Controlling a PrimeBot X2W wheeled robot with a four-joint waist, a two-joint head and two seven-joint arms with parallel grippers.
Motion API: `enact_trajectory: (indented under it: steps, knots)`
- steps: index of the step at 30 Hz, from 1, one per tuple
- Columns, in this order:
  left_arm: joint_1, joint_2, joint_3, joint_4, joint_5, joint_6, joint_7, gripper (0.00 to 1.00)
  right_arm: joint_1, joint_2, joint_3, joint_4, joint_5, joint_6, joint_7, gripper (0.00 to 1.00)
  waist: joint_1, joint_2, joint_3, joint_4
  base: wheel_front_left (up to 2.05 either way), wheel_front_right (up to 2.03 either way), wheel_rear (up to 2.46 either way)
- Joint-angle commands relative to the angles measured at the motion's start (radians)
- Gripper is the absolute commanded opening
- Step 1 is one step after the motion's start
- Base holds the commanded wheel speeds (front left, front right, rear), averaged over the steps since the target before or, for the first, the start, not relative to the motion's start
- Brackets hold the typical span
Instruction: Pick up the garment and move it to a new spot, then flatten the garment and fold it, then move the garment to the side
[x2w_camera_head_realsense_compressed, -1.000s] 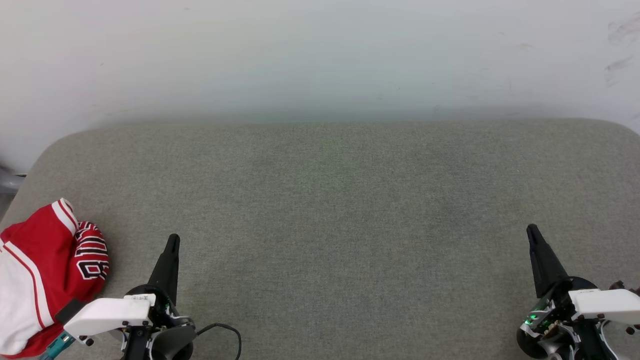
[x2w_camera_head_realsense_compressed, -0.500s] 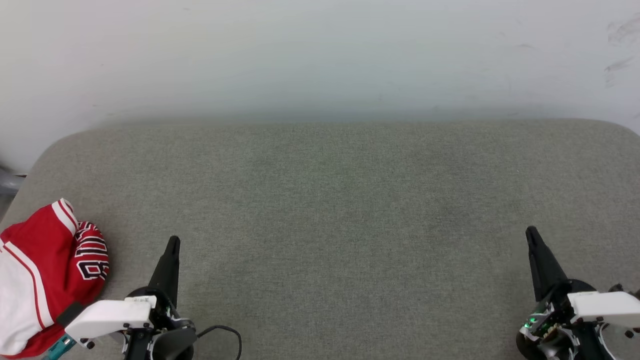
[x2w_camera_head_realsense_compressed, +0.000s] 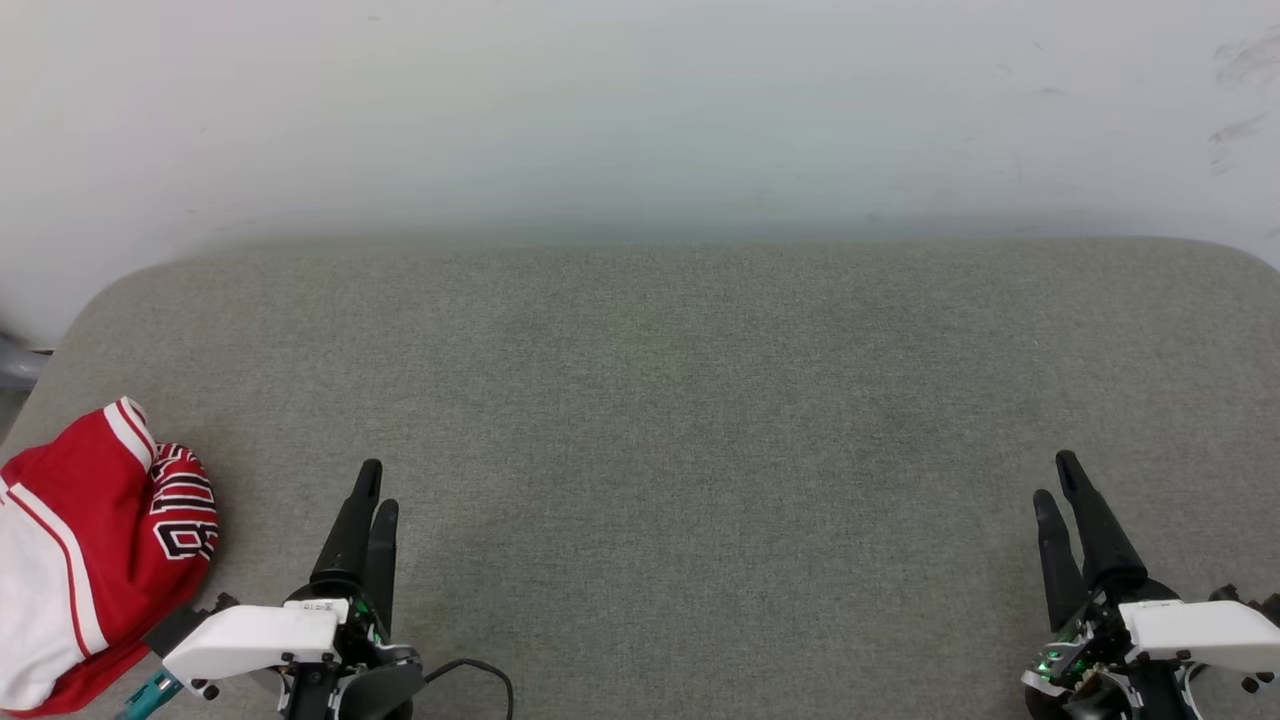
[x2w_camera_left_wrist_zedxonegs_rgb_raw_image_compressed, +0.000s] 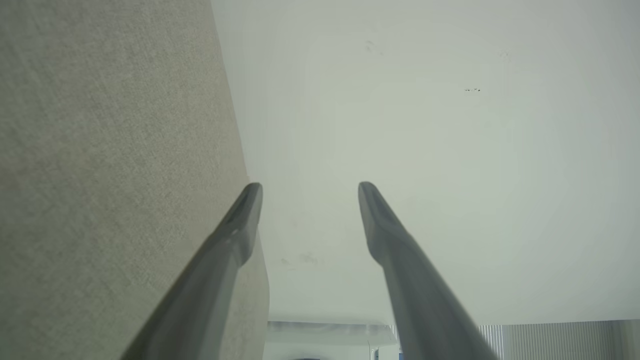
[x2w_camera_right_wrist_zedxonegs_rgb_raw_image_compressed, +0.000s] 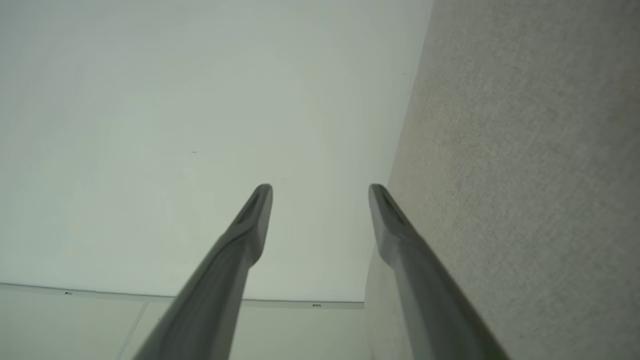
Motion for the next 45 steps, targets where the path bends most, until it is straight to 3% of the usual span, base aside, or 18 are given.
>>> enact_trajectory:
  steps: [1,12,30,45]
  knots:
    - [-0.011,0.002,-0.012,-0.030,0.008,0.000,-0.011,1.00,-0.008,-0.002,0.008,-0.031,-0.012,0.000,-0.011,1.00,0.0000,0.0000,0.000,0.001,0.00,0.00,0.00]
    - [0.001,0.013,-0.060,-0.070,0.106,0.000,-0.060,1.00,0.003,-0.012,0.032,-0.076,-0.142,0.000,-0.060,1.00,0.0000,0.0000,-0.003,0.004,0.00,0.00,0.00]
    - [0.011,0.003,-0.056,-0.112,0.616,0.000,-0.128,1.00,0.010,-0.014,0.047,-0.127,-0.771,0.000,-0.127,1.00,0.0000,0.0000,-0.003,0.012,0.00,0.00,0.00]
    - [0.023,0.040,-0.095,-0.128,0.980,0.008,-0.175,1.00,0.018,-0.004,0.033,-0.120,-1.104,0.000,-0.119,1.00,0.0000,0.0000,-0.007,0.017,0.00,0.00,0.00]
